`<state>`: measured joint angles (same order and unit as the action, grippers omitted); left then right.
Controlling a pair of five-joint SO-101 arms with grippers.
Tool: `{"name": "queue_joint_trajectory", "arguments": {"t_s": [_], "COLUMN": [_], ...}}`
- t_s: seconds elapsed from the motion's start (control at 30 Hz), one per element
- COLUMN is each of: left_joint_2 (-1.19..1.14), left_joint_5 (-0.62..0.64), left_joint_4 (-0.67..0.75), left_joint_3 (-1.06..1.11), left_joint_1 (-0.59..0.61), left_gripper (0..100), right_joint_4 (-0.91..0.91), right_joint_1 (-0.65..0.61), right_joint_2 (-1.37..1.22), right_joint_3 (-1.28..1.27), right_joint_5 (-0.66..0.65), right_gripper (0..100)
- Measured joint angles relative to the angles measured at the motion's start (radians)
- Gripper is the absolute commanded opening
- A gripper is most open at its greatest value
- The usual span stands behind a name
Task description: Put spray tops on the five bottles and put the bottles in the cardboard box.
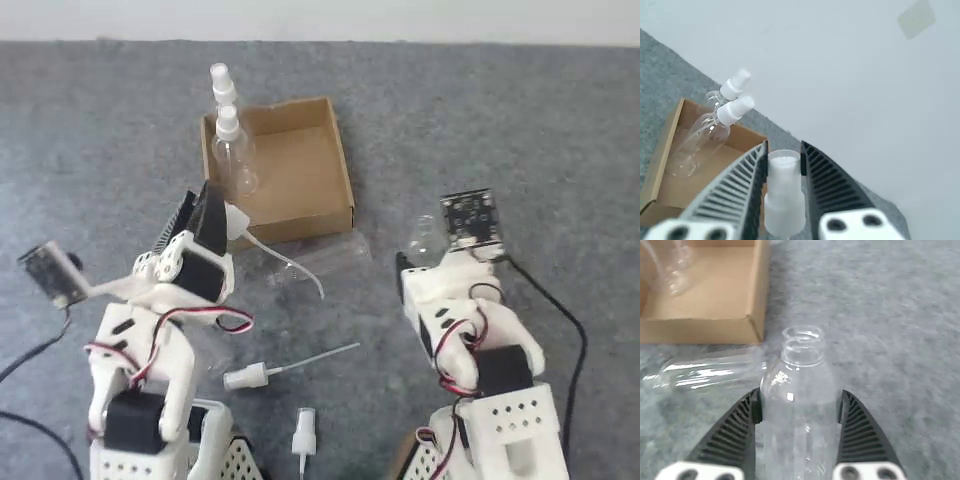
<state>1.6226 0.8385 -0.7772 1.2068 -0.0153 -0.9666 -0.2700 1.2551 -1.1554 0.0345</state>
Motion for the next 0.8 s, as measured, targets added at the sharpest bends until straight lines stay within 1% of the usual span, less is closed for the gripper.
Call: {"name": "queue_joint_trajectory", "arguments": {"t_s": [0.13,0.3,0.4,0.67,0.73,0.8], "left_joint_2": [0.052,0.132,0.178,0.18,0.18,0.18], "left_joint_5": [0.0,0.0,0.0,0.0,0.0,0.003], "left_joint_4": [0.0,0.0,0.0,0.003,0.026,0.044], "left_joint_3": [0.021,0.044,0.044,0.044,0.044,0.044], "left_joint_1": [-0.002,-0.003,-0.003,-0.002,-0.003,-0.003], "left_gripper": [1,1,1,1,1,1], "right_joint_4": [0.104,0.226,0.247,0.258,0.273,0.278], "right_joint_1": [-0.068,-0.115,-0.115,-0.117,-0.115,-0.115], "right_joint_2": [0.0,-0.002,-0.002,-0.002,-0.002,-0.002], "right_joint_3": [-0.083,-0.153,-0.155,-0.155,-0.155,-0.155], "right_joint_5": [0.0,0.0,0.0,-0.002,-0.037,-0.107], "right_gripper": [0.7,0.7,0.7,0.7,0.7,0.7]}}
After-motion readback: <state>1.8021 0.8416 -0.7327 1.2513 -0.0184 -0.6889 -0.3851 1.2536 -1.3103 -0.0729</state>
